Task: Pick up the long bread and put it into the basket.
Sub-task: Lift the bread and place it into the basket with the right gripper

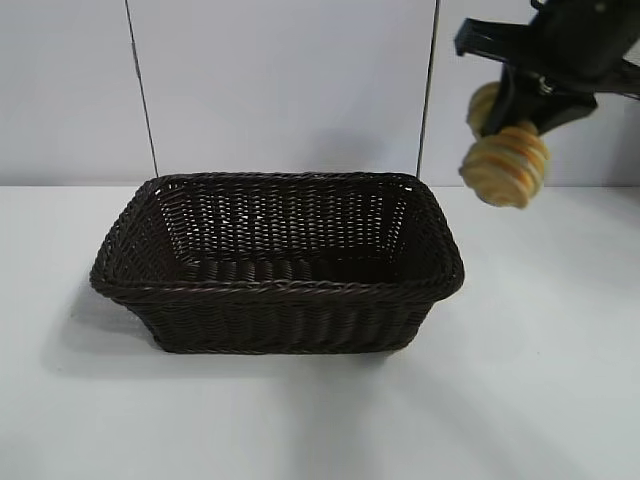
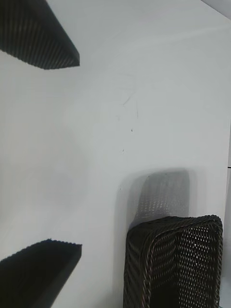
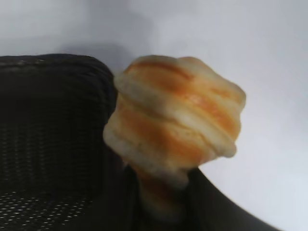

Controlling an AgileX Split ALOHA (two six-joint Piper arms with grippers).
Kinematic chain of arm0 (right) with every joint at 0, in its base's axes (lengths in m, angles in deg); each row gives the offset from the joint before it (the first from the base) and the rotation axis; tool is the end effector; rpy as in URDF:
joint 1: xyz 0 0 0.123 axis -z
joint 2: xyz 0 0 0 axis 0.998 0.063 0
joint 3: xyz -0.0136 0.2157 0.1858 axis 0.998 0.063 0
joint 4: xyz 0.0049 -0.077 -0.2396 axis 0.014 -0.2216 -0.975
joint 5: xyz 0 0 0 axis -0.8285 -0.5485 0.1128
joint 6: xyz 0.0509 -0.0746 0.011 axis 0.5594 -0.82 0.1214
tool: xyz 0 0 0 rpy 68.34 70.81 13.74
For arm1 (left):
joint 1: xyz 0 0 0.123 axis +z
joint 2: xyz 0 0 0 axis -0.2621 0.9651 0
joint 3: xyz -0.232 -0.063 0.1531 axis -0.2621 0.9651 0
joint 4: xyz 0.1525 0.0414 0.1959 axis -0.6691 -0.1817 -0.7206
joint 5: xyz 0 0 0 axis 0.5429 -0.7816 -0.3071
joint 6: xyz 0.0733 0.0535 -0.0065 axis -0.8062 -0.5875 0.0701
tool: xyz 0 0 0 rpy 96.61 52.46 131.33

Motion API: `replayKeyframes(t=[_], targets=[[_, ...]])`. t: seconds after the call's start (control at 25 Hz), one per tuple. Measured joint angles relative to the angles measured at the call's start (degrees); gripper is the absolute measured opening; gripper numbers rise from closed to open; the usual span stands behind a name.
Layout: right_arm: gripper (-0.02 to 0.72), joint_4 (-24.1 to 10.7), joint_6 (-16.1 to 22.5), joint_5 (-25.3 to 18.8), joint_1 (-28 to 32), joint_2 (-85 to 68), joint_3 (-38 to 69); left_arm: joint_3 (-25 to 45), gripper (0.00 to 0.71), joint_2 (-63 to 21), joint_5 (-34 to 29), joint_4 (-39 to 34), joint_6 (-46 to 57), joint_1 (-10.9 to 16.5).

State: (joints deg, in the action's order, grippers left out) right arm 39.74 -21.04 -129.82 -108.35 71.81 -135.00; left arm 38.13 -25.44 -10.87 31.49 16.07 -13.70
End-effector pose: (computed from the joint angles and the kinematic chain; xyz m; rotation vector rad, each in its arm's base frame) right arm 0.3729 0.1614 0.2708 -0.3117 2.5866 0.3488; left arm -0.0077 -0.0076 0.2678 0.0418 2.1066 -0.0592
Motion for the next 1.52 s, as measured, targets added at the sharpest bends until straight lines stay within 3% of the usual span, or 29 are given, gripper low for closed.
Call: replayKeyframes(t=[0.12,0.2,0.4,0.48,0.56,0.72,0.92,1.2,1.28,1.44,1.52], targets=[[0.158,-2.0,-0.5,-0.2,-2.7,3.6,-3.2,0.0,0.695,0.0,0.0,0.0,0.0,0.0],[0.158,-3.6,-3.4,-0.3,-4.0,5.6,-5.1,0.0,0.695,0.0,0.0,0.0,0.0,0.0],[0.158,-4.6,-22.0,0.8,-5.7,9.4,-7.6,0.0,0.695,0.0,0.0,0.0,0.0,0.0],[0.158,-4.6,-28.1,2.1,-5.8,10.5,-7.7,0.0,0.695,0.0,0.0,0.0,0.0,0.0],[0.158,-4.5,-31.7,3.8,-5.8,11.6,-7.7,0.0,0.695,0.0,0.0,0.0,0.0,0.0],[0.158,-2.6,-33.2,6.5,-5.8,13.7,-8.0,0.0,0.695,0.0,0.0,0.0,0.0,0.0],[0.158,-0.5,-33.2,6.6,-5.8,16.8,-8.0,0.0,0.695,0.0,0.0,0.0,0.0,0.0],[0.167,-0.1,-33.3,7.0,-5.8,17.6,-8.1,0.0,0.695,0.0,0.0,0.0,0.0,0.0],[0.25,-0.1,-33.3,6.8,-5.8,17.7,-8.4,0.0,0.695,0.0,0.0,0.0,0.0,0.0],[0.555,-0.1,-33.3,4.0,-5.8,18.1,-11.1,0.0,0.695,0.0,0.0,0.0,0.0,0.0],[0.615,0.0,-33.3,0.7,-5.8,18.1,-13.6,0.0,0.695,0.0,0.0,0.0,0.0,0.0]])
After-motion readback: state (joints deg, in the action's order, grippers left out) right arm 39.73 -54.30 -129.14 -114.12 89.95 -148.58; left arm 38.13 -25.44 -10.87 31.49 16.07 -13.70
